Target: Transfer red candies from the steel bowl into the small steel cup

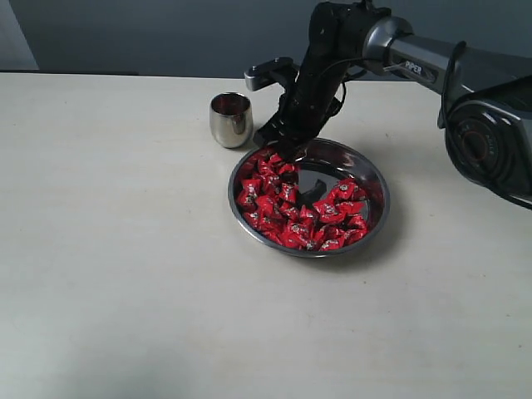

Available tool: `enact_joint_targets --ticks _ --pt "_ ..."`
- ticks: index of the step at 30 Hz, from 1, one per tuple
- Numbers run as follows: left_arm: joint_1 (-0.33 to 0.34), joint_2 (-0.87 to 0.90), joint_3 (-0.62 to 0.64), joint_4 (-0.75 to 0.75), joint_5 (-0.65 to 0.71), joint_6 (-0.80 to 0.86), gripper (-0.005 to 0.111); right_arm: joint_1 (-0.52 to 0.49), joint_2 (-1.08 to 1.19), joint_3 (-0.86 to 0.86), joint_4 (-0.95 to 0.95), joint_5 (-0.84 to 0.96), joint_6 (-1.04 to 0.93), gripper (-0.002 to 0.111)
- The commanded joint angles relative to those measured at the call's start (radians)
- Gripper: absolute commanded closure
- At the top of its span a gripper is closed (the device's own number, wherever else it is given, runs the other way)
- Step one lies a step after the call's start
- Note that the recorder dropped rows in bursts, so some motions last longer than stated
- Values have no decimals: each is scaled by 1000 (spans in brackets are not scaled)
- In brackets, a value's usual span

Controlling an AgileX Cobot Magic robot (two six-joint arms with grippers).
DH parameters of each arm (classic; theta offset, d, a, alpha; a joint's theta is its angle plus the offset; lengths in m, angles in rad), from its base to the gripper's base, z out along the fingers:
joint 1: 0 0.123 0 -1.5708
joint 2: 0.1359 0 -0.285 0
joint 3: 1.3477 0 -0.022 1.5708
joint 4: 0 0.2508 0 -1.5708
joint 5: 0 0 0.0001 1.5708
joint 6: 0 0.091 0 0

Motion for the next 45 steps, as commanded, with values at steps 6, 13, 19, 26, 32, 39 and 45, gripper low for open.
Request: enact_joint_targets --ticks 6,13,19,26,32,39,45 --pt "-10 -4 -1 0 -5 -6 106 -3 -92 4 0 0 -14 109" --pt "-10 -4 -1 0 -5 -6 106 -3 -117 4 172 -195 -117 109" --pt "-10 -4 -1 0 -5 -6 106 -3 -114 4 214 -363 -137 109" --pt "-10 -4 -1 0 -5 -6 106 -3 -87 4 221 -400 -164 109" --pt "-10 -4 -1 0 -5 -6 106 -3 -80 4 237 -409 -180 106" --pt "-10 -4 -1 0 -5 -6 106 -3 -80 4 299 -381 -253 87" --pt "-10 -4 -1 0 -5 -6 106 -5 -98 4 258 -360 -234 87"
